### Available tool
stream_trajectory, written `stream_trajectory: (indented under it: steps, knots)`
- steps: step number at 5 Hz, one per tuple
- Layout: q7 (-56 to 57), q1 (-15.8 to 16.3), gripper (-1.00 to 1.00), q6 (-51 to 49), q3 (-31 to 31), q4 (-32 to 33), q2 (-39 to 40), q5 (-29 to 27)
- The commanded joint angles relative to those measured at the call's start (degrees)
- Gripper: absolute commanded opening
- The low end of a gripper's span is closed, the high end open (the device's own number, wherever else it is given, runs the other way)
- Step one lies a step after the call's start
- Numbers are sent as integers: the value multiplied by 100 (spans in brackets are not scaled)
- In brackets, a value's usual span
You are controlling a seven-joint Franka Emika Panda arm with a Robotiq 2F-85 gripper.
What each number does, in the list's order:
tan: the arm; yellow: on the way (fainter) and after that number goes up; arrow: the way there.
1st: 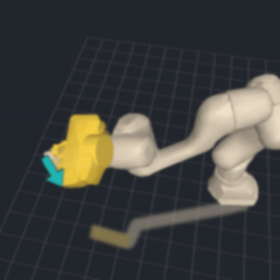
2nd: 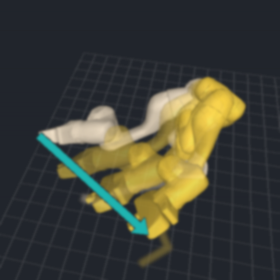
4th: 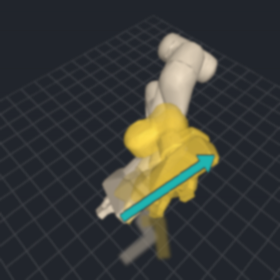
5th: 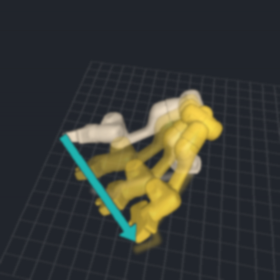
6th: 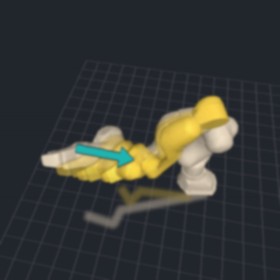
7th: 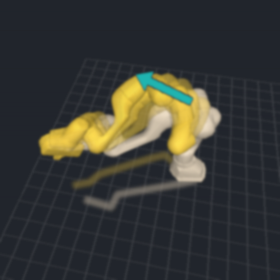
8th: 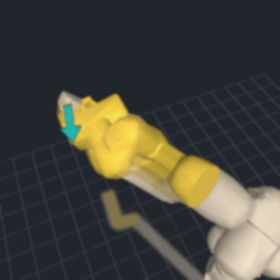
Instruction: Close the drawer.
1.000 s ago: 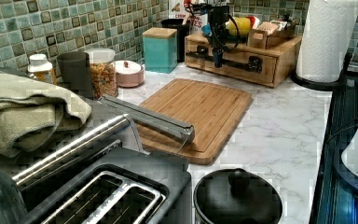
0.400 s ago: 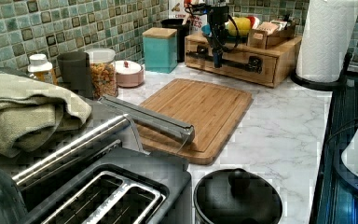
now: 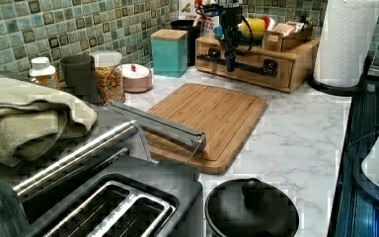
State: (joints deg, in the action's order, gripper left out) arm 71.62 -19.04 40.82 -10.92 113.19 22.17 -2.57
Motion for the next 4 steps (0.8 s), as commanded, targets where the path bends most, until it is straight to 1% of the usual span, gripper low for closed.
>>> stream_trajectory:
  steps: [1, 4]
  knots:
    - [-87, -715, -100, 616, -860, -392, -69, 235]
    - [-68, -664, -100, 615, -914, -391, -63, 205]
